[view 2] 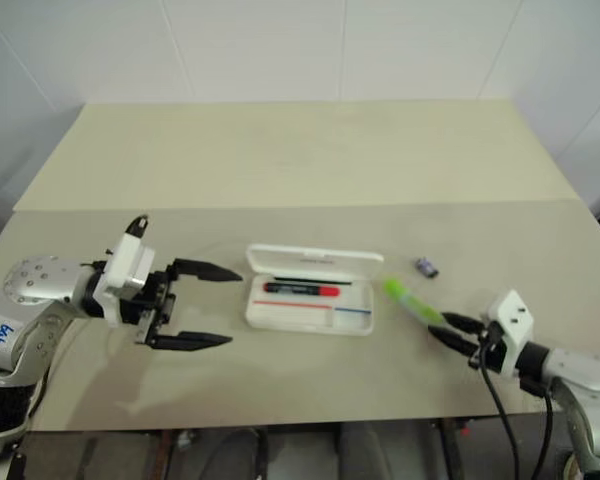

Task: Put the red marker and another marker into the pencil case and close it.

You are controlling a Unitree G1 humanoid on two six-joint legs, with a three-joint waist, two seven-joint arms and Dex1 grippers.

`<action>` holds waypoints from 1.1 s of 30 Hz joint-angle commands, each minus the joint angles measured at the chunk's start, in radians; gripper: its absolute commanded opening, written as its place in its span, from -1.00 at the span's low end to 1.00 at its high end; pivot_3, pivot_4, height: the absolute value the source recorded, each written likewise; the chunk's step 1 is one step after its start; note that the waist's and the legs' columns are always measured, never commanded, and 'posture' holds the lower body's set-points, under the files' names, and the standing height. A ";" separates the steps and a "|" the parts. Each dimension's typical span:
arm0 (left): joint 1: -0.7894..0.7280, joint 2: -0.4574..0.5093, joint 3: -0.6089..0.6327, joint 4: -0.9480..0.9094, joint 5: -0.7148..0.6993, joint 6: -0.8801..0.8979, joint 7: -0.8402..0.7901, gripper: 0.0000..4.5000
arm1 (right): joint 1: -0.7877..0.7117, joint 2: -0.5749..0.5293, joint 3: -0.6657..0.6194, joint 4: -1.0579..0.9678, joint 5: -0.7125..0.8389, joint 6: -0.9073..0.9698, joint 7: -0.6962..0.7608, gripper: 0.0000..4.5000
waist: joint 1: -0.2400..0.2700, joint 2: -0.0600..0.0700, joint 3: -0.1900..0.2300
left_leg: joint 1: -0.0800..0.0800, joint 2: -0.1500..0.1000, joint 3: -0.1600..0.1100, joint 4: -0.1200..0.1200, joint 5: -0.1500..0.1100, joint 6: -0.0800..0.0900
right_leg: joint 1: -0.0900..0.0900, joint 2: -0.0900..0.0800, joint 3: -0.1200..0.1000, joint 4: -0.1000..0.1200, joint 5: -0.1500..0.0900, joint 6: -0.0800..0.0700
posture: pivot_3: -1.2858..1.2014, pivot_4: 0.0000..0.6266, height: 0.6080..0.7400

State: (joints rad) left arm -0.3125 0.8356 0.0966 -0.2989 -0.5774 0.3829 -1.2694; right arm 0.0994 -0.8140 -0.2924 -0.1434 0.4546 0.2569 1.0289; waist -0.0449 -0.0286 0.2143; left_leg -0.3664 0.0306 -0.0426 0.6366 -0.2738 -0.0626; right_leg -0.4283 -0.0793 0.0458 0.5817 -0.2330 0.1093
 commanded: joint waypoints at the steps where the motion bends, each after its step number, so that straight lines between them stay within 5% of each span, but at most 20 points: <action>1: 0.029 0.021 0.045 0.018 0.008 -0.053 -0.018 1.00 | -0.010 -0.079 -0.046 -0.076 0.047 0.029 0.072 -0.53 | 0.002 0.000 0.000 | 0.000 0.000 0.000 0.000 0.000 0.000 | 0.000 0.000 0.000 0.000 0.000 0.000 | 0.03 -0.52 1.00; 10: 0.069 0.030 0.054 0.041 0.026 -0.112 -0.026 1.00 | 0.025 -0.231 -0.020 -0.209 0.096 0.132 0.217 -0.53 | 0.016 -0.001 0.000 | 0.000 0.000 0.000 0.000 0.000 0.000 | -0.001 0.000 0.000 -0.001 0.000 0.000 | 0.03 -0.52 1.00; 33: 0.118 0.057 0.062 0.045 0.048 -0.160 -0.042 1.00 | -0.448 0.045 0.461 -0.117 -0.060 0.130 0.146 -0.53 | 0.014 -0.002 0.001 | -0.002 0.001 0.001 0.001 -0.002 0.002 | -0.002 0.000 -0.001 -0.004 0.001 0.000 | 0.03 -0.52 1.00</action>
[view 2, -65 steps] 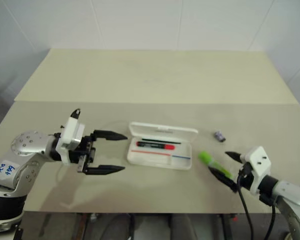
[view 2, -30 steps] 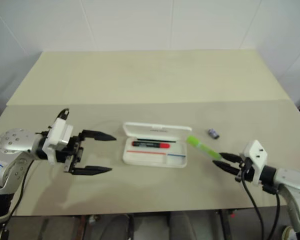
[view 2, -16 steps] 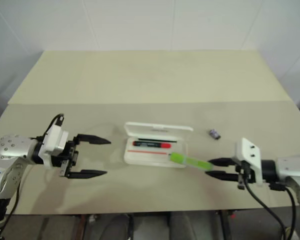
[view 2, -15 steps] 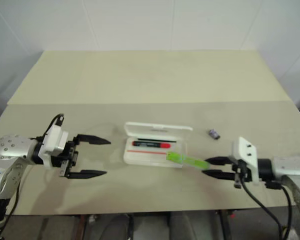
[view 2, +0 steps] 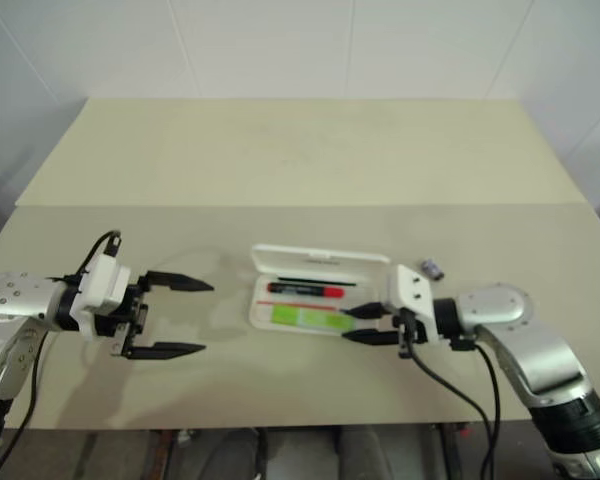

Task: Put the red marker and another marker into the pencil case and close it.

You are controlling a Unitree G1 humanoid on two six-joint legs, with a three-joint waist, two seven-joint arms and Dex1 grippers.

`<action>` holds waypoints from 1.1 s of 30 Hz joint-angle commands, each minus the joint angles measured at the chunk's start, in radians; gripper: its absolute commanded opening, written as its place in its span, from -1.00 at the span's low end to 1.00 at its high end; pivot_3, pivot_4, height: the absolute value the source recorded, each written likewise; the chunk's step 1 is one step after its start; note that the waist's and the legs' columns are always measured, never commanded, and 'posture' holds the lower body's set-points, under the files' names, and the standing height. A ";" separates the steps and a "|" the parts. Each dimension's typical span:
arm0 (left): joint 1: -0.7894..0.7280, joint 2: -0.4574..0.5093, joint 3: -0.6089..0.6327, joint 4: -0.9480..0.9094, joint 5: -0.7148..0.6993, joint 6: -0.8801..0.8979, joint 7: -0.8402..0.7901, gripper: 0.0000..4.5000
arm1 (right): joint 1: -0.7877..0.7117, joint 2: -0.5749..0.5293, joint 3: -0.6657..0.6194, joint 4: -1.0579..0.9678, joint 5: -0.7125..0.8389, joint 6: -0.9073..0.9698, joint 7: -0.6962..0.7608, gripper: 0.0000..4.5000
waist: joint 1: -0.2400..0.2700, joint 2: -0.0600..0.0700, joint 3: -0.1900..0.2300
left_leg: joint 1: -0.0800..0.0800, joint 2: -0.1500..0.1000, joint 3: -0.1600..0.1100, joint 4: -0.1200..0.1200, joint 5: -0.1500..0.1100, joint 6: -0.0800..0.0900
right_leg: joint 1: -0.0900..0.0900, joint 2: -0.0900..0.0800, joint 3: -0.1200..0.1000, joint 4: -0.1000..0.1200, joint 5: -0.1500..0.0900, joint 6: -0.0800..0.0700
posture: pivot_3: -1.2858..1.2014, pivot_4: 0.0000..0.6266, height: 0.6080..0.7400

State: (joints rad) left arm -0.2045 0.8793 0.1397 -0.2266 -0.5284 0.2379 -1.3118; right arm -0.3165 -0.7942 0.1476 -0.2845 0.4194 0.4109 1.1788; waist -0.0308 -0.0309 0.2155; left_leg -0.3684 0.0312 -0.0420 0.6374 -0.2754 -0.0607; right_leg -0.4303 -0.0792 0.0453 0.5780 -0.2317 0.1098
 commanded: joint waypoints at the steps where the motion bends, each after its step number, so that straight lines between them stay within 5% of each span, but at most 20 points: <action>1: 0.013 0.013 0.020 -0.028 -0.001 -0.015 0.001 1.00 | -0.051 0.044 0.039 0.049 -0.048 -0.040 -0.009 -0.53 | -0.002 0.000 0.000 | 0.000 0.000 0.000 0.000 0.000 0.000 | 0.000 0.000 0.000 0.000 0.000 0.000 | 0.03 -0.52 1.00; 24: 0.033 0.016 0.027 -0.061 -0.003 -0.009 0.018 1.00 | -0.160 0.190 0.140 0.193 -0.163 -0.085 0.015 -0.53 | -0.001 0.000 0.000 | 0.001 0.000 0.000 0.000 0.000 0.000 | -0.002 0.000 0.000 0.006 0.000 0.000 | 0.03 -0.52 1.00; 30: 0.022 0.014 0.023 -0.055 -0.002 -0.010 0.018 1.00 | -0.172 0.210 0.109 0.180 -0.143 -0.083 -0.005 0.42 | -0.002 0.000 0.000 | 0.001 0.000 0.000 0.000 0.000 0.000 | -0.002 0.000 0.000 0.006 0.000 0.000 | 0.03 -0.52 1.00; 33: 0.021 0.014 0.022 -0.054 -0.002 -0.010 0.018 1.00 | -0.180 0.216 0.095 0.156 -0.120 -0.062 -0.006 0.42 | -0.002 0.000 0.000 | 0.001 0.000 0.000 0.000 0.000 0.000 | -0.002 0.000 0.000 0.006 0.000 0.000 | 0.03 -0.52 1.00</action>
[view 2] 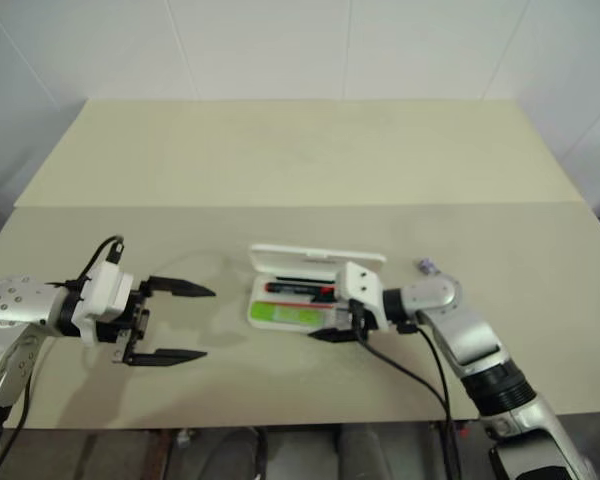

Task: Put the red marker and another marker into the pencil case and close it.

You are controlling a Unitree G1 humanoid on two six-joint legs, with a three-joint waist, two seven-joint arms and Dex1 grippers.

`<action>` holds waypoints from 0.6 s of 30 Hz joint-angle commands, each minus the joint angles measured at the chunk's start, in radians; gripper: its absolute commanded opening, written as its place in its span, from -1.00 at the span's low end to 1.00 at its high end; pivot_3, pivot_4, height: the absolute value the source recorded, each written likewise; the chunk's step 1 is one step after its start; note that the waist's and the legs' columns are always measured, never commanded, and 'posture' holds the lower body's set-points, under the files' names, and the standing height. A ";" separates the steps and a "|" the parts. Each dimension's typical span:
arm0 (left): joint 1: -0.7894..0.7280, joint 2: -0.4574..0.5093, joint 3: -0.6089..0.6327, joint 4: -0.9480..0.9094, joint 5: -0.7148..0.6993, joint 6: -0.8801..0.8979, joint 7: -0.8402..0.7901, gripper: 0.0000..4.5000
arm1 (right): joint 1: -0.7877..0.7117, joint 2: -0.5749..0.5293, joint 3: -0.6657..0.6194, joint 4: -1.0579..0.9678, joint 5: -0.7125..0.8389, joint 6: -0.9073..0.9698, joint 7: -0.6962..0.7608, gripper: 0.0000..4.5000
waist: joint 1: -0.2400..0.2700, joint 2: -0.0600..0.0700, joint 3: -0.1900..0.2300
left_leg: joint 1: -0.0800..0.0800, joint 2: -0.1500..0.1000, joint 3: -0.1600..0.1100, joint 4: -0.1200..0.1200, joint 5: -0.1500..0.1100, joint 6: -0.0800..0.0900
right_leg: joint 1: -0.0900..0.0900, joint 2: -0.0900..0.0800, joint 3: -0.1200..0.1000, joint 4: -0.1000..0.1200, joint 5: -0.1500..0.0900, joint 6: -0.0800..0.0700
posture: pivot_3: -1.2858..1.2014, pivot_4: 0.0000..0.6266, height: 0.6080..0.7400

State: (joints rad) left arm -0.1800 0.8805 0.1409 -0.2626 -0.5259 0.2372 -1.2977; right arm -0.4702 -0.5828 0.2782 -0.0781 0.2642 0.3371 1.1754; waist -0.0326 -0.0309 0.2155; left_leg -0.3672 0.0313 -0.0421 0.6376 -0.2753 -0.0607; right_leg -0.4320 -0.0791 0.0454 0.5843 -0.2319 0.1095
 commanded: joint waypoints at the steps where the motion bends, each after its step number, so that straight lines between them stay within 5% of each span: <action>1: -0.004 0.012 0.020 -0.018 -0.005 -0.009 0.005 1.00 | -0.027 0.003 -0.039 -0.060 0.042 0.020 -0.001 0.42 | 0.000 0.000 0.000 | 0.000 0.000 0.000 0.000 0.000 0.000 | 0.000 0.000 0.000 0.000 0.000 0.000 | 0.03 -0.52 1.00; 8: -0.014 0.010 0.015 -0.012 -0.004 -0.009 0.004 1.00 | -0.019 -0.024 -0.095 -0.196 0.156 0.144 -0.006 0.42 | 0.001 0.000 0.000 | 0.000 0.000 0.000 0.000 0.000 0.000 | 0.000 0.000 0.000 0.000 0.000 0.000 | 0.03 -0.52 1.00; 14: -0.020 -0.002 0.004 -0.008 -0.005 -0.009 0.007 1.00 | 0.197 -0.195 -0.253 -0.463 0.369 0.374 -0.016 0.42 | 0.011 0.000 0.000 | -0.001 0.000 -0.001 0.000 0.000 0.000 | 0.000 0.000 -0.001 0.000 -0.001 0.000 | 0.03 -0.52 1.00; 18: -0.028 -0.032 -0.011 -0.026 -0.025 0.010 0.029 1.00 | 0.324 -0.285 -0.404 -0.506 0.442 0.434 -0.047 0.83 | 0.005 0.000 0.000 | -0.002 0.000 0.000 0.001 0.000 0.000 | 0.001 0.000 0.000 -0.002 -0.001 0.001 | 0.03 -0.52 1.00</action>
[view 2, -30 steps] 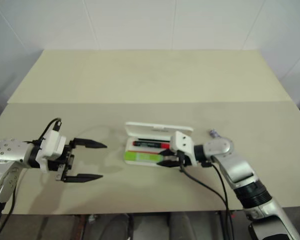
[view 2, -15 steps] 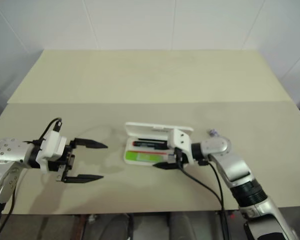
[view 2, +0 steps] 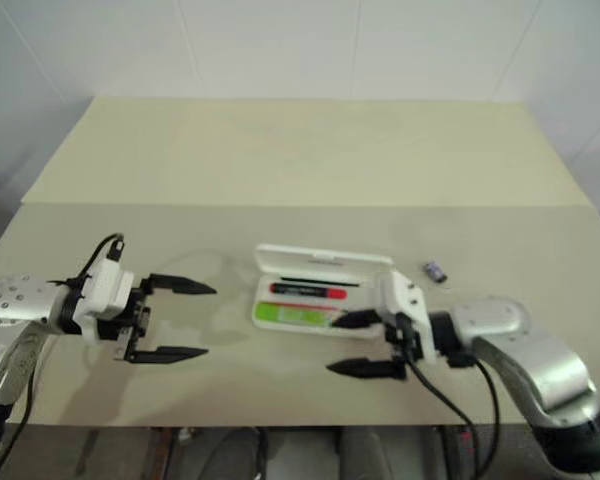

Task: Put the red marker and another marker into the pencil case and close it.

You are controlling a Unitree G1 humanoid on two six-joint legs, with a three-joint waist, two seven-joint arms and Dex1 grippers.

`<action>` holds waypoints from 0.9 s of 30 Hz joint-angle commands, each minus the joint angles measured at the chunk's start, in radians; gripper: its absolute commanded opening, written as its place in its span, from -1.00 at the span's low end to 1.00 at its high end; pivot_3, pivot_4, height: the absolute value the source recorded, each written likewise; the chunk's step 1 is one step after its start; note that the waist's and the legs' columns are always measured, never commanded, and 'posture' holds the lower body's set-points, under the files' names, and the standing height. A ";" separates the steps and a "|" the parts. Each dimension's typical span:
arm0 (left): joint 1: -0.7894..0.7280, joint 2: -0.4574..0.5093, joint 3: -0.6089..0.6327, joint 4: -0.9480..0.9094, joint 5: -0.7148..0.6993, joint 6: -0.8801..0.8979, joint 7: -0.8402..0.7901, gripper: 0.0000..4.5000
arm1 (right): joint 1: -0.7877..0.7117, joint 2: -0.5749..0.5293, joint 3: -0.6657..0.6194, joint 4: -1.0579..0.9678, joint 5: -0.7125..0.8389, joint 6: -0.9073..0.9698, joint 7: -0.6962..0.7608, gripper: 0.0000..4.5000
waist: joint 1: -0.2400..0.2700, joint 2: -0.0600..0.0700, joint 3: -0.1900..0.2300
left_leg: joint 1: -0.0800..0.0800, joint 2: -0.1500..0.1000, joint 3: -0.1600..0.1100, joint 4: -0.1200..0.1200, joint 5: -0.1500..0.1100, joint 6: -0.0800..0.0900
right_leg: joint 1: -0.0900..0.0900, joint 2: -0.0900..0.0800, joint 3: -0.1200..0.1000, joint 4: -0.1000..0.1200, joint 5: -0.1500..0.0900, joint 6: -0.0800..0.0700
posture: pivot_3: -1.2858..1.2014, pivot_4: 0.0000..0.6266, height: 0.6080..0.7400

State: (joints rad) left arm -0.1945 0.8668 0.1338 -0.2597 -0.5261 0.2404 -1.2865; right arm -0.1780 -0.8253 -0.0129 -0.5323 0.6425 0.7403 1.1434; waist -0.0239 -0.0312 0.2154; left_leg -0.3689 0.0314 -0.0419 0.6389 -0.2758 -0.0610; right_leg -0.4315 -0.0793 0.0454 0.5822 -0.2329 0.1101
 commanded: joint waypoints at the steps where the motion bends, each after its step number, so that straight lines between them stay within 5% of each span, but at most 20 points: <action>1: -0.012 -0.030 -0.008 -0.041 -0.035 0.020 0.028 1.00 | 0.050 -0.051 -0.154 -0.035 0.051 0.022 -0.039 0.98 | -0.007 0.000 0.000 | 0.000 0.000 0.000 0.002 0.000 0.000 | 0.000 0.000 0.000 0.000 0.000 0.000 | 0.03 -0.52 1.00; 8: -0.018 -0.089 -0.034 -0.092 -0.058 0.081 0.093 1.00 | 0.072 -0.071 -0.284 0.127 -0.122 -0.128 -0.180 0.99 | -0.013 0.000 0.000 | 0.000 0.001 0.001 0.008 -0.001 0.001 | 0.004 0.002 0.000 -0.011 0.009 0.001 | 0.03 -0.52 1.00; 12: -0.029 -0.120 -0.047 -0.119 -0.068 0.111 0.137 1.00 | 0.053 -0.038 -0.270 0.210 -0.203 -0.173 -0.289 0.99 | -0.018 0.000 0.000 | -0.005 0.001 0.001 0.008 0.000 0.001 | 0.007 0.003 0.001 -0.030 0.021 0.004 | 0.03 -0.52 1.00; 27: -0.099 -0.151 -0.078 -0.155 -0.078 0.160 0.186 1.00 | -0.117 0.133 -0.133 0.552 -0.326 -0.212 -0.432 0.99 | -0.011 0.000 0.000 | -0.001 0.000 0.009 0.009 -0.004 0.007 | 0.004 0.006 0.013 -0.022 0.020 0.006 | 0.03 -0.52 1.00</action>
State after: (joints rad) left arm -0.2705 0.7100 0.0512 -0.3853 -0.5852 0.3994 -1.1043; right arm -0.2791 -0.6908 -0.1501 -0.0083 0.3321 0.5546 0.7126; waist -0.0352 -0.0313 0.2158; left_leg -0.3703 0.0317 -0.0329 0.6482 -0.2799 -0.0539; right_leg -0.4277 -0.0733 0.0588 0.5597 -0.2128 0.1164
